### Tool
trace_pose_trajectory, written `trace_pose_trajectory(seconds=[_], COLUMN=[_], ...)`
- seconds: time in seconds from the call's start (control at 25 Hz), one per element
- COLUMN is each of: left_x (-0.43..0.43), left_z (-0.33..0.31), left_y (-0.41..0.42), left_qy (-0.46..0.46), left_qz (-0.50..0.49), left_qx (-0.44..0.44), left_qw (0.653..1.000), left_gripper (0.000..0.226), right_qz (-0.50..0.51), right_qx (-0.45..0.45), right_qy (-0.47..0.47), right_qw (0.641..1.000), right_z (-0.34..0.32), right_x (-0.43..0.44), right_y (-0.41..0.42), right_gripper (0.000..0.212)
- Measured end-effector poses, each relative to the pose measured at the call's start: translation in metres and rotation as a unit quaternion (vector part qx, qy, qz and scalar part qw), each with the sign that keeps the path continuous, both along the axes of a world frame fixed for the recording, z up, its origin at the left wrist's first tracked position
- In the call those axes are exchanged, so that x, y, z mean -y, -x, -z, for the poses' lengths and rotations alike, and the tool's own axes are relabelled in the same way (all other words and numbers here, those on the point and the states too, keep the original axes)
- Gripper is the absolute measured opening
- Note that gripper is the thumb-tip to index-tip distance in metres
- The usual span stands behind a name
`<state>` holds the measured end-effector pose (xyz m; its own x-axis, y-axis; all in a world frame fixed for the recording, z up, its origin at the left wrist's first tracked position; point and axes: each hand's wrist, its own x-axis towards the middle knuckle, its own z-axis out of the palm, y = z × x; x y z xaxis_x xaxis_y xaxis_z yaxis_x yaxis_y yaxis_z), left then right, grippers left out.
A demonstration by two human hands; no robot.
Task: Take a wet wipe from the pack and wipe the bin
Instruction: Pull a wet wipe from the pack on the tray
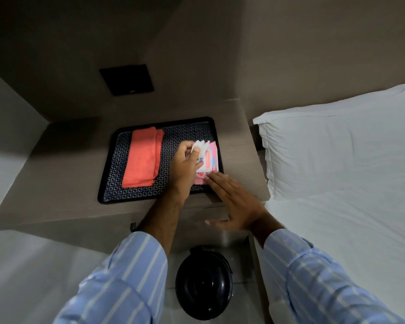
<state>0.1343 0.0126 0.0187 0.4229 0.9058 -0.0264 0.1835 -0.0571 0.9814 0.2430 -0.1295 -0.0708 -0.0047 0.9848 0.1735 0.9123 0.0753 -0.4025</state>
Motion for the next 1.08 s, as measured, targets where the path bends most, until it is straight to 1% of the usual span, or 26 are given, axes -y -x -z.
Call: trace_pose_trajectory(seconds=[0.08,0.16,0.2,0.24,0.28,0.32,0.36,0.4,0.44,0.48,0.52,0.56,0.64,0.72,0.76,0.8,0.84,0.92,0.96,1.0,1.04,1.08], left_x=[-0.005,-0.005,-0.004,-0.003,-0.001,0.003,0.008,0.017,0.025,0.033,0.042,0.053,0.07,0.082,0.086,0.091,0.098,0.112,0.118,0.124,0.13,0.134], left_z=[0.008,0.011,0.013,0.011,0.01,0.008,0.006,0.003,0.002,0.002,0.001,-0.001,0.001,0.007,0.013,0.022,0.032,0.061,0.079,0.096,0.115,0.134], left_y=[0.0,0.001,0.002,0.004,0.005,0.009,0.016,0.022,0.029,0.034,0.039,0.045,0.056,0.071,0.078,0.086,0.094,0.106,0.11,0.113,0.116,0.119], left_qy=[-0.044,-0.085,-0.085,-0.069,-0.052,-0.049,-0.063,-0.07,-0.056,-0.027,-0.002,0.016,0.052,0.115,0.152,0.188,0.218,0.253,0.259,0.262,0.265,0.275], left_qz=[0.016,0.033,0.033,0.03,0.031,0.03,0.031,0.033,0.034,0.036,0.042,0.046,0.034,-0.003,-0.008,-0.008,-0.002,0.016,0.027,0.04,0.055,0.067], left_qx=[-0.057,-0.097,-0.103,-0.098,-0.087,-0.073,-0.064,-0.055,-0.044,-0.031,-0.013,0.002,0.038,0.085,0.109,0.123,0.127,0.103,0.079,0.057,0.032,0.012], left_qw=[0.997,0.991,0.99,0.992,0.994,0.996,0.996,0.995,0.997,0.998,0.999,0.999,0.997,0.99,0.982,0.975,0.968,0.962,0.962,0.963,0.962,0.959], left_gripper=[0.021,0.01,0.006,0.007,0.01,0.011,0.012,0.014,0.015,0.016,0.016,0.015,0.014,0.013,0.014,0.015,0.017,0.025,0.023,0.018,0.015,0.013], right_qz=[-0.002,-0.003,-0.002,0.0,0.004,0.016,0.038,0.073,0.122,0.174,0.21,0.232,0.251,0.257,0.257,0.259,0.262,0.271,0.274,0.282,0.295,0.311], right_qx=[-0.002,-0.001,-0.003,-0.016,-0.046,-0.095,-0.154,-0.219,-0.297,-0.395,-0.494,-0.562,-0.644,-0.718,-0.741,-0.751,-0.752,-0.738,-0.741,-0.753,-0.769,-0.784], right_qy=[0.005,0.017,0.022,0.026,0.027,0.016,-0.015,-0.062,-0.103,-0.121,-0.112,-0.102,-0.096,-0.097,-0.097,-0.092,-0.081,-0.066,-0.061,-0.054,-0.047,-0.044], right_qw=[1.0,1.0,1.0,1.0,0.999,0.995,0.987,0.971,0.942,0.894,0.836,0.788,0.717,0.64,0.613,0.6,0.6,0.615,0.61,0.592,0.565,0.536], right_z=[0.002,0.001,-0.001,-0.005,-0.012,-0.02,-0.028,-0.035,-0.044,-0.053,-0.061,-0.064,-0.063,-0.056,-0.051,-0.043,-0.033,-0.004,0.016,0.034,0.054,0.073], right_x=[-0.001,0.0,0.001,0.0,0.001,0.002,0.004,0.006,0.008,0.009,0.011,0.012,0.019,0.034,0.041,0.048,0.056,0.071,0.079,0.087,0.095,0.101], right_y=[0.0,0.001,0.001,0.002,0.003,0.006,0.01,0.017,0.026,0.036,0.046,0.054,0.066,0.076,0.08,0.085,0.092,0.108,0.116,0.124,0.134,0.142], right_gripper=[0.112,0.112,0.112,0.111,0.109,0.103,0.093,0.078,0.062,0.048,0.038,0.032,0.026,0.016,0.011,0.008,0.006,0.006,0.01,0.016,0.021,0.022])
